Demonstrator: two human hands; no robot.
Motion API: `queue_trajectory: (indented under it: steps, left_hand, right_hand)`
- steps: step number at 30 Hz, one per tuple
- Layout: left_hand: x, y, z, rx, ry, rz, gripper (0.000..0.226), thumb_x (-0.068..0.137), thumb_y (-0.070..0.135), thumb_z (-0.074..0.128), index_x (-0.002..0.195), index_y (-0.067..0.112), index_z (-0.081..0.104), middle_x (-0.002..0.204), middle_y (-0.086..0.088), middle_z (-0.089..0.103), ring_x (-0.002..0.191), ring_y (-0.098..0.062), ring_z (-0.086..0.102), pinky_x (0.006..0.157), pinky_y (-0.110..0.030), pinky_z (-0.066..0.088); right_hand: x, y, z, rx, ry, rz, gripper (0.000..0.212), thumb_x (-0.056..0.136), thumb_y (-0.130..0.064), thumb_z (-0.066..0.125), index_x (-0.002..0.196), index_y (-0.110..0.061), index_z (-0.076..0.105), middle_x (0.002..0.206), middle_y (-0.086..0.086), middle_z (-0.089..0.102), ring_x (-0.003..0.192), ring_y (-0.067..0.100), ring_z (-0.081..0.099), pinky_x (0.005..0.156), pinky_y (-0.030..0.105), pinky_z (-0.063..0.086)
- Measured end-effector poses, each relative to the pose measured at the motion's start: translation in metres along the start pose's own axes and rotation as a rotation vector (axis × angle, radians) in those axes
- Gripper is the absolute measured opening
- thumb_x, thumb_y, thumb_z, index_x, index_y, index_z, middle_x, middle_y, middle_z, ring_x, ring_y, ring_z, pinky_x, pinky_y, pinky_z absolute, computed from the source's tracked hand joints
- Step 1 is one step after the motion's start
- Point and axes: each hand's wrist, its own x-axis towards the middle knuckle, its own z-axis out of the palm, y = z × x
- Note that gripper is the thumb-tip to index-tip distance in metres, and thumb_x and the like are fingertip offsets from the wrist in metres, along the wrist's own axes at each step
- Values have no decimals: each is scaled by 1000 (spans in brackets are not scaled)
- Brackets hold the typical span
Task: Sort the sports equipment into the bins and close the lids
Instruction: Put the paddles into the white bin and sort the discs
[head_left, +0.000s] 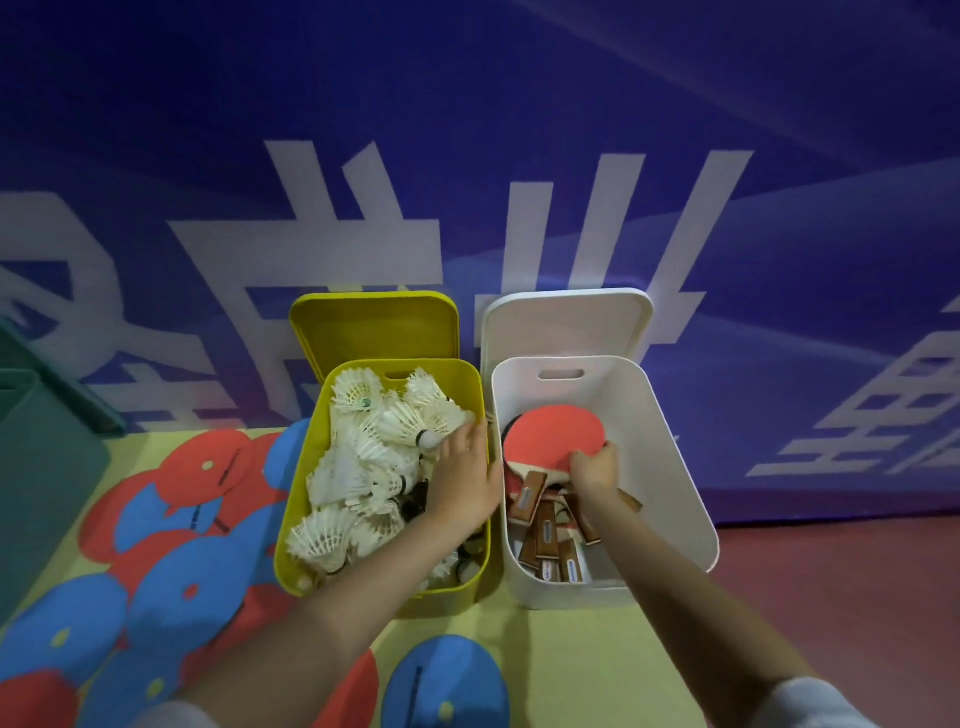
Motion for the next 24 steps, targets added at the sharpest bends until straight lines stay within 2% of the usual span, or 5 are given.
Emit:
queue_trajectory:
  steps: [5, 11, 17, 21, 24]
  left_hand:
    - [-7, 0, 5, 153, 39, 81, 59, 100, 33, 35, 151, 9, 16, 152, -8, 31, 141, -23, 22, 115, -33, 21]
    - [-6, 0, 3, 185, 60, 119, 55, 100, 32, 36, 149, 9, 24, 148, -8, 36, 138, -24, 24, 113, -35, 26]
    - [-13, -17, -25, -141, 179, 157, 41, 98, 25, 42, 138, 18, 46, 140, -6, 43, 134, -22, 25, 113, -37, 23]
    - [-30, -49, -58, -315, 279, 114, 34, 99, 21, 45, 132, 17, 52, 133, -5, 49, 129, -23, 35, 108, -37, 31]
    - [-46, -86, -84, -376, 335, 59, 32, 98, 20, 45, 129, 21, 55, 129, -1, 51, 116, -18, 48, 96, -33, 42]
  right_hand:
    - [-4, 14, -15, -407, -53, -163, 57, 94, -25, 53, 143, -14, 28, 122, 19, 59, 111, 40, 57, 93, 45, 45]
    - [-9, 11, -26, -547, 24, -188, 55, 88, -19, 50, 141, -22, 33, 121, 17, 40, 109, 37, 49, 96, 42, 43]
    - [-61, -31, -24, -320, -15, -484, 59, 88, -18, 57, 143, -13, 37, 130, 15, 46, 119, 30, 48, 104, 40, 40]
    - [-127, -56, 3, -76, -187, -638, 46, 91, -14, 53, 136, -18, 47, 113, 4, 58, 98, 13, 56, 84, 21, 43]
    - [-167, -62, 38, 21, -314, -719, 37, 92, -13, 54, 128, -20, 54, 99, 1, 62, 91, 10, 59, 77, 22, 48]
